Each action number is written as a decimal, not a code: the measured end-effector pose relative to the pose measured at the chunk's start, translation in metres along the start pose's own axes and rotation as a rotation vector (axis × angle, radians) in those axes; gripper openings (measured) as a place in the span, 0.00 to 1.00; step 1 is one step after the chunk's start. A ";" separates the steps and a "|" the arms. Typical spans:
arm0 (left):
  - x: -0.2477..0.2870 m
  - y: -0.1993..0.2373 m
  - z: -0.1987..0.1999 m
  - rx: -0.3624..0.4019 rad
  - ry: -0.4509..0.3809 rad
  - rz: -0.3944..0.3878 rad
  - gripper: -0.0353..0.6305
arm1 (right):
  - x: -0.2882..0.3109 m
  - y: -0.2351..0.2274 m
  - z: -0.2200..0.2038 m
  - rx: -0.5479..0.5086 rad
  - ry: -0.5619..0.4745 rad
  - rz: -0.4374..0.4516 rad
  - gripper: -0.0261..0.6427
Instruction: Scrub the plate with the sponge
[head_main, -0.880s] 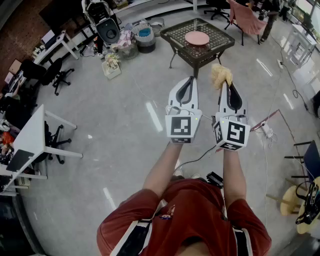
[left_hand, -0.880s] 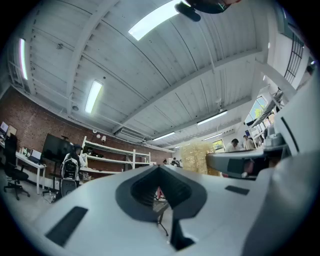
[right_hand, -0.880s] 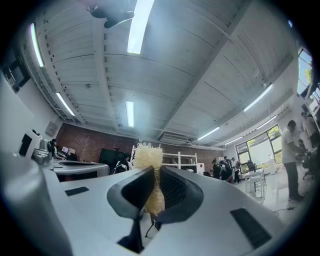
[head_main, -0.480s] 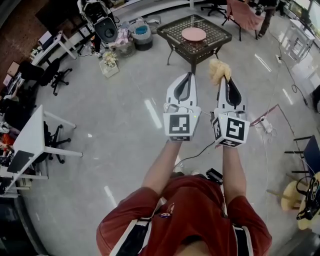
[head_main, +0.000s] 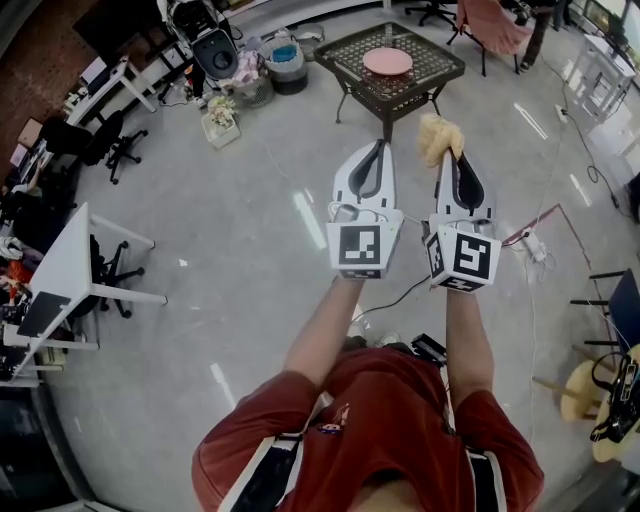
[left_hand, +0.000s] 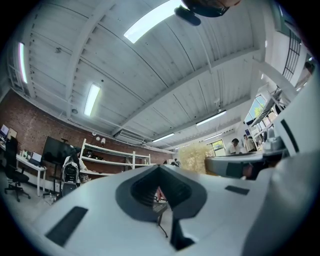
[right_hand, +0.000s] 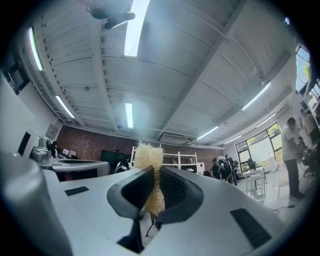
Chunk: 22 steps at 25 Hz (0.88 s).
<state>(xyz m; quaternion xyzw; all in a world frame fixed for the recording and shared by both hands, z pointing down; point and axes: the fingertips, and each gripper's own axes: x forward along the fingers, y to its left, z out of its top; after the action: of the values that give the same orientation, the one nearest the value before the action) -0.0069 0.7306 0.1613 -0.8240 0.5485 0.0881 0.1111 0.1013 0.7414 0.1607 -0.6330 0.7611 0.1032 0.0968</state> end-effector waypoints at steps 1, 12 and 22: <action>0.000 -0.003 0.000 0.002 0.000 0.003 0.07 | -0.002 -0.003 -0.001 0.005 0.002 0.002 0.10; 0.005 -0.030 -0.001 0.003 -0.005 0.009 0.07 | -0.013 -0.030 -0.005 0.015 0.003 -0.001 0.10; 0.040 -0.025 -0.021 -0.011 -0.002 0.005 0.07 | 0.017 -0.046 -0.020 -0.006 0.009 -0.012 0.10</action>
<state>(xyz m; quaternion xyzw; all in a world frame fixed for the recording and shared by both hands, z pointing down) 0.0319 0.6988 0.1728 -0.8231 0.5500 0.0924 0.1069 0.1428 0.7111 0.1738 -0.6383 0.7574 0.1019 0.0919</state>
